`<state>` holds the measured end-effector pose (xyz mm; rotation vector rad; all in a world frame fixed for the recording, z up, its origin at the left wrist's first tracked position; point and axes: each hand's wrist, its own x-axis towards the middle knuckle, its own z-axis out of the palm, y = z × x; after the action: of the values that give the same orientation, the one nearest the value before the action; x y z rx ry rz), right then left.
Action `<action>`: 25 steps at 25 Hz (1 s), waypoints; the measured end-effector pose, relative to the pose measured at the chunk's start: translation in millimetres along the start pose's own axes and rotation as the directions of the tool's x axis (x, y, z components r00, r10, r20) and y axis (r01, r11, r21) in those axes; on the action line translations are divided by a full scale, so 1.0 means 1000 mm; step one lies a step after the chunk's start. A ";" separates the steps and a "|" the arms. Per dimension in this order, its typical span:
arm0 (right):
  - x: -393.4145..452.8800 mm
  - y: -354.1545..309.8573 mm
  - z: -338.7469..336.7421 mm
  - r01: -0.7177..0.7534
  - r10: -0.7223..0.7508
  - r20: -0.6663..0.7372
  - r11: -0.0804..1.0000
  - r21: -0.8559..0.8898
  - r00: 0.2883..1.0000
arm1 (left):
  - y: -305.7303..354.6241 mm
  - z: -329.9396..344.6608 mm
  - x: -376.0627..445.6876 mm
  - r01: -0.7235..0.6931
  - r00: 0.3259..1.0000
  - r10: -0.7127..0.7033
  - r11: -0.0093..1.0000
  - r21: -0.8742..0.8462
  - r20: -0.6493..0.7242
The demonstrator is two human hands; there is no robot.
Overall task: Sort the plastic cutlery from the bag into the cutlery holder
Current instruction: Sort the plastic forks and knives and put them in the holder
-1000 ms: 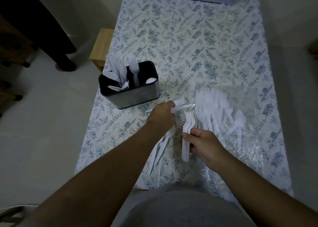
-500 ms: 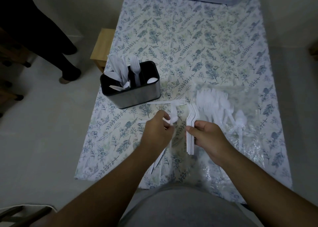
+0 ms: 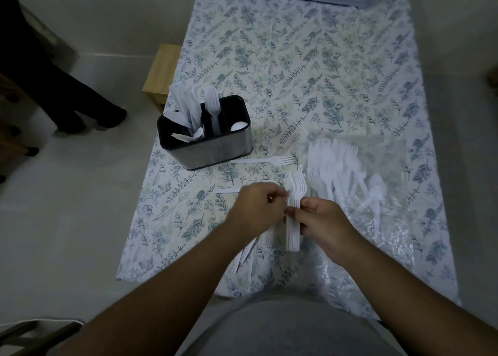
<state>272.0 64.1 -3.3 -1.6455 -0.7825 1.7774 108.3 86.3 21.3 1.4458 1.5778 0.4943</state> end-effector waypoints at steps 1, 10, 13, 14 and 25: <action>0.000 0.000 -0.001 -0.007 0.007 -0.012 1.000 -0.018 1.000 | 0.003 -0.002 0.014 -0.054 0.997 0.060 0.993 0.107 -0.048; -0.008 -0.007 -0.014 -0.001 0.000 -0.084 1.000 -0.017 0.997 | -0.016 -0.005 0.093 -0.187 0.977 0.208 0.727 0.660 0.049; -0.007 -0.010 -0.014 0.016 -0.014 -0.117 1.000 0.018 0.993 | -0.005 -0.011 0.071 -0.133 0.982 0.171 0.930 0.342 -0.083; -0.007 -0.012 -0.012 0.032 -0.030 -0.124 0.999 0.017 0.992 | 0.000 -0.012 0.056 -0.095 0.988 0.116 0.978 0.188 -0.105; -0.018 -0.013 0.029 0.213 -0.220 0.012 0.927 -0.307 0.975 | -0.007 -0.005 -0.033 0.128 0.971 -0.186 0.936 -0.327 -0.152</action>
<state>244.5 58.3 20.3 -1.6912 -1.2320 1.5378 96.6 55.3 29.6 1.0466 1.6539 0.7625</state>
